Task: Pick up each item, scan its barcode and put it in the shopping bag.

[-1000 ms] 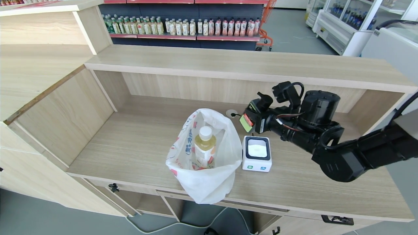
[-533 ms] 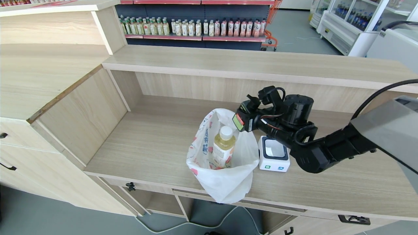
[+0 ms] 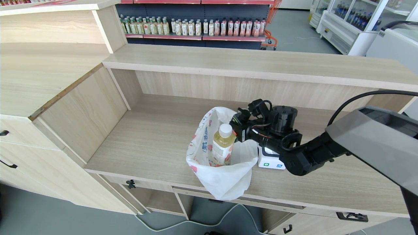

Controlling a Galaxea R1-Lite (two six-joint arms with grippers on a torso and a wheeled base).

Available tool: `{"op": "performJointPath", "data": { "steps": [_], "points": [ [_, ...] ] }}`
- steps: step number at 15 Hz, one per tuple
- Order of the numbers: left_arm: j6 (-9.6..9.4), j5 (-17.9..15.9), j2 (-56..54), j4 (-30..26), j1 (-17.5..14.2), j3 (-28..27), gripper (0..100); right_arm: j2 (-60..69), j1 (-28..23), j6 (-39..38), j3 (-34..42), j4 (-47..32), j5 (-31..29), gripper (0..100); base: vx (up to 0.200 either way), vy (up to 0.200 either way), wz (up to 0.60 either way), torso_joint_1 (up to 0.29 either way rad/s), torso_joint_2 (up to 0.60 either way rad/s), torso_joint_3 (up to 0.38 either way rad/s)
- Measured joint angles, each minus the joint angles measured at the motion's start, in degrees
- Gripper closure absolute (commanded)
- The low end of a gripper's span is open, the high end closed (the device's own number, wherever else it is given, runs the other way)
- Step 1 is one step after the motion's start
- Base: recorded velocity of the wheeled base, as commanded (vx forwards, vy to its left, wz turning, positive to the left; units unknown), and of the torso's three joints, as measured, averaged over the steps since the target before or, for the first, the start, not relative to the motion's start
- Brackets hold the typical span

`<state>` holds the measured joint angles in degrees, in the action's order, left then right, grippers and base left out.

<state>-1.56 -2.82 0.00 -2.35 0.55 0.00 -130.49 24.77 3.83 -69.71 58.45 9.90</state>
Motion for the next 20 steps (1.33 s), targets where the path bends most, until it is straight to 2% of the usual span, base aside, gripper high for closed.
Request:
{"op": "performJointPath", "data": {
  "steps": [5,16,20],
  "points": [
    [0.00,0.02,0.00,0.00,0.00,0.00,0,-2.47,0.00,0.63,0.20,0.09,1.27,100,0.000,0.000,0.00,0.000,0.00,0.000],
    [-0.02,0.00,0.00,0.00,-0.06,0.00,0,-4.62,-2.65,12.68,4.30,0.77,3.05,100,0.000,0.000,0.00,0.000,0.00,0.000],
    [-0.02,0.00,0.00,-0.02,-0.02,0.00,0,-4.63,-2.50,12.67,4.30,0.67,5.97,100,0.000,0.000,0.00,0.000,0.00,0.000]
  ]
}}
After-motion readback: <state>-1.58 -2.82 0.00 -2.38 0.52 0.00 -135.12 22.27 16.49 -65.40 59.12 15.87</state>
